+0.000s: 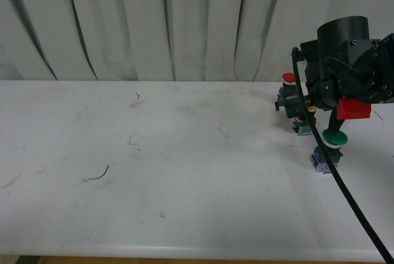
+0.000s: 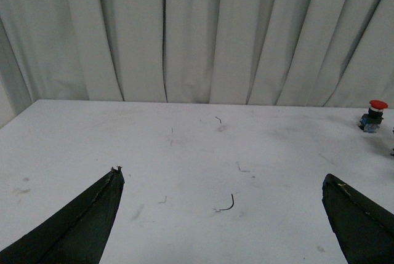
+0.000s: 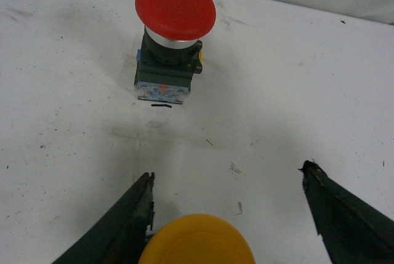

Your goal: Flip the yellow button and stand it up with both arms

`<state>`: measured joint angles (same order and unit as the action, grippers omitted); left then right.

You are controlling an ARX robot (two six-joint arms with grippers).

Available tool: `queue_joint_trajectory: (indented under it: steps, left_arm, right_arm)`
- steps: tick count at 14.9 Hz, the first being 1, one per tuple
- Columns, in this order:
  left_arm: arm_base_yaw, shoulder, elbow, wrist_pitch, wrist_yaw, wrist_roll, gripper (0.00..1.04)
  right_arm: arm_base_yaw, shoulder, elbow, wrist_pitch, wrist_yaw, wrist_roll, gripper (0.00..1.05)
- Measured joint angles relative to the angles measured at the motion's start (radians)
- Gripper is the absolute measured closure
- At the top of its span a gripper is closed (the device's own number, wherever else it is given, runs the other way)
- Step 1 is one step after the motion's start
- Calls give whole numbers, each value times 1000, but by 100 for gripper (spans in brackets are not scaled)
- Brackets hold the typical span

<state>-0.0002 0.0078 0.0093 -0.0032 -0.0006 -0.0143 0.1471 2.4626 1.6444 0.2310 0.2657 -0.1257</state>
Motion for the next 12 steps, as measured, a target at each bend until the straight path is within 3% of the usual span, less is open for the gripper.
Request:
queue_joint_trajectory:
  steps: [2,5,8,12]
  left_arm:
    - [0,0,0,0,0,0,7]
    - [0,0,0,0,0,0,7]
    - [0,0,0,0,0,0,7]
    - [0,0,0,0,0,0,7]
  right_arm:
    - [-4,0,0,4,0,0,5]
    - [-7,-13,-23,35,-12,2,6]
    - [-82,-378,-341,343,-177,0,6]
    - [-155,-955,-771,444,-457,80,6]
